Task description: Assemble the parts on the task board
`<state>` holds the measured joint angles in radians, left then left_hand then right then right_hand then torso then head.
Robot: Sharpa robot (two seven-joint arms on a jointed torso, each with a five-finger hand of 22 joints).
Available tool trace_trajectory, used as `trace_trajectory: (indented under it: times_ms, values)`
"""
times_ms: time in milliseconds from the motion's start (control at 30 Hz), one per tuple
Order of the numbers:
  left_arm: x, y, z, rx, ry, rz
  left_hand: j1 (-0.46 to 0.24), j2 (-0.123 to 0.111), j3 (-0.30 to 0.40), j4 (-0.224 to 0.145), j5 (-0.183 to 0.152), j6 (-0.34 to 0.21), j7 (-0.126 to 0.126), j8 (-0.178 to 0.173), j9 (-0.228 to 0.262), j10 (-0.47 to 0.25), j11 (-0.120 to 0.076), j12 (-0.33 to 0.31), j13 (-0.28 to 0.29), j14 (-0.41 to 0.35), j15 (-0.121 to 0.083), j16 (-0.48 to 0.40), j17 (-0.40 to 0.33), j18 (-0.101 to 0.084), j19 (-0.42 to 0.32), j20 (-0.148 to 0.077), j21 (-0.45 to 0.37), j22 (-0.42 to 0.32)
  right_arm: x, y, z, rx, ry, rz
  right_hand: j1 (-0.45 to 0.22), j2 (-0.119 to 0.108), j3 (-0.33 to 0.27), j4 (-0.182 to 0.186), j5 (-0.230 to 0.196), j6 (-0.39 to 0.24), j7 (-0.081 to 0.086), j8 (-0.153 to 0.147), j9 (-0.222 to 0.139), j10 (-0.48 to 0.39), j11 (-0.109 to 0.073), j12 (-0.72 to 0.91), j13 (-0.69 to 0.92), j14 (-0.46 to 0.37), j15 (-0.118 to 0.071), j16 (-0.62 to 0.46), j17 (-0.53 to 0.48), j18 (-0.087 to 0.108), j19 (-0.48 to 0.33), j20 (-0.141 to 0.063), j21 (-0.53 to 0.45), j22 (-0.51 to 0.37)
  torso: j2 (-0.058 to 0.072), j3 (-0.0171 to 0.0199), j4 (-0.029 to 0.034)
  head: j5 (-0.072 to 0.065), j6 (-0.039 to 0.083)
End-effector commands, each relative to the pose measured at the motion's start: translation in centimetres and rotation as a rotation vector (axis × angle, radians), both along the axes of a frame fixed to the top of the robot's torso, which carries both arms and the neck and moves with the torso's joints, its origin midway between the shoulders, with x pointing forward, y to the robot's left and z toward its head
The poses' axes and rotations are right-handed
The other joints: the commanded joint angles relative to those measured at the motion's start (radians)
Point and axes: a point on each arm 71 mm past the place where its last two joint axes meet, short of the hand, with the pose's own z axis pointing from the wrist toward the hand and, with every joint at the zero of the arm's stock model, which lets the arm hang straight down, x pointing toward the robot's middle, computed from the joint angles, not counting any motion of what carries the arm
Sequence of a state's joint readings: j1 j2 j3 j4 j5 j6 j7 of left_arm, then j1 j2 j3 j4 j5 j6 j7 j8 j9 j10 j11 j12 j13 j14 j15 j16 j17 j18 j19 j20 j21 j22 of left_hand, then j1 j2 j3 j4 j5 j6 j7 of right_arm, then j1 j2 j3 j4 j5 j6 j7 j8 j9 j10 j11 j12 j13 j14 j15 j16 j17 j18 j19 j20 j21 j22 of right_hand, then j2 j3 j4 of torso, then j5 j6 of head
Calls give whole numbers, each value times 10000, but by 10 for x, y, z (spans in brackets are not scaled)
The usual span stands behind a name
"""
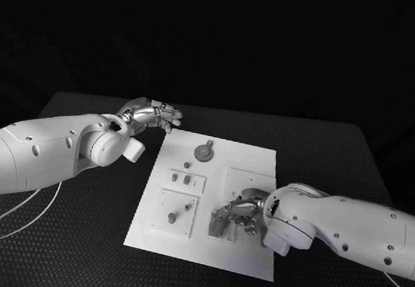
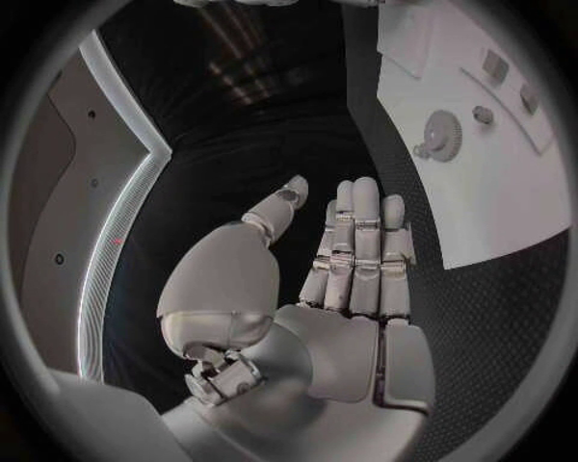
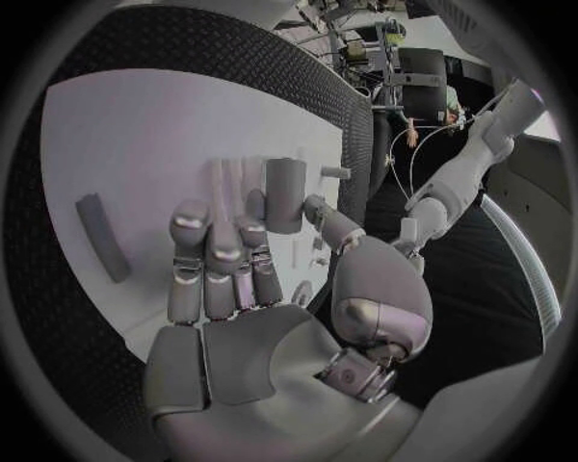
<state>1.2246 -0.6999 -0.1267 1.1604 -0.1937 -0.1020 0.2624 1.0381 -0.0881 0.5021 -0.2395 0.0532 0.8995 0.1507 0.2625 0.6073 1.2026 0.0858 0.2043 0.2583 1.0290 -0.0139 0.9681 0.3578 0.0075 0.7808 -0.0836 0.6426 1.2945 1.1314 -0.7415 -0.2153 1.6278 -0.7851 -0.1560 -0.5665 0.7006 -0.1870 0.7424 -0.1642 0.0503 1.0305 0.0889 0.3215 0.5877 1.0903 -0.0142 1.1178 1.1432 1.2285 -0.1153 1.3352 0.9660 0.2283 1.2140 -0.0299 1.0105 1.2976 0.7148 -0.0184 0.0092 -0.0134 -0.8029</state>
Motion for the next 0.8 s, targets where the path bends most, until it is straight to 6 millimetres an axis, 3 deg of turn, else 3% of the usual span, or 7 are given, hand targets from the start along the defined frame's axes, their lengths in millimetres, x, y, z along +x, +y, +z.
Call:
trace_trajectory:
  times_ms: [33, 500, 800]
  values:
    - [0, -3, 1, -135, -6, -142, -85, -38, 7, 68, -4, -4, 50, -54, 12, -61, 16, 54, -4, -33, 45, -64, 13, -28, -51, -240, -58, 11, -8, 6, -6, 56, 292, 434, 20, -76, 63, -7, -3, -72, 33, -99, -223, -13, -32, -70, 14, -12, -51, -58, 10, 335, -39, -57, 33, -13, -2, 5, -4, 3, 5]
    - [0, -2, 1, -129, 0, -135, -85, -40, 8, 75, -3, -6, 50, -56, 15, -65, 17, 58, -5, -37, 46, -68, 18, -29, -56, -239, -65, 18, -7, 6, -6, 37, 213, 470, 62, -133, 85, -11, -4, -86, 41, -111, -223, -29, -24, -79, 31, -19, -44, -73, 27, 335, -50, -57, 33, -19, 2, -2, -4, -1, 4]
    - [0, -2, 1, -126, 9, -135, -83, -43, 7, 76, -4, -7, 51, -58, 17, -67, 17, 59, -5, -38, 47, -69, 20, -29, -59, -238, -68, 21, -8, 7, -6, 33, 214, 618, 164, -531, 55, 4, -4, -166, 78, -159, -224, -92, 12, -113, 76, -48, -10, -119, 73, 335, -84, -42, 35, -37, 0, -2, -1, 15, -21]
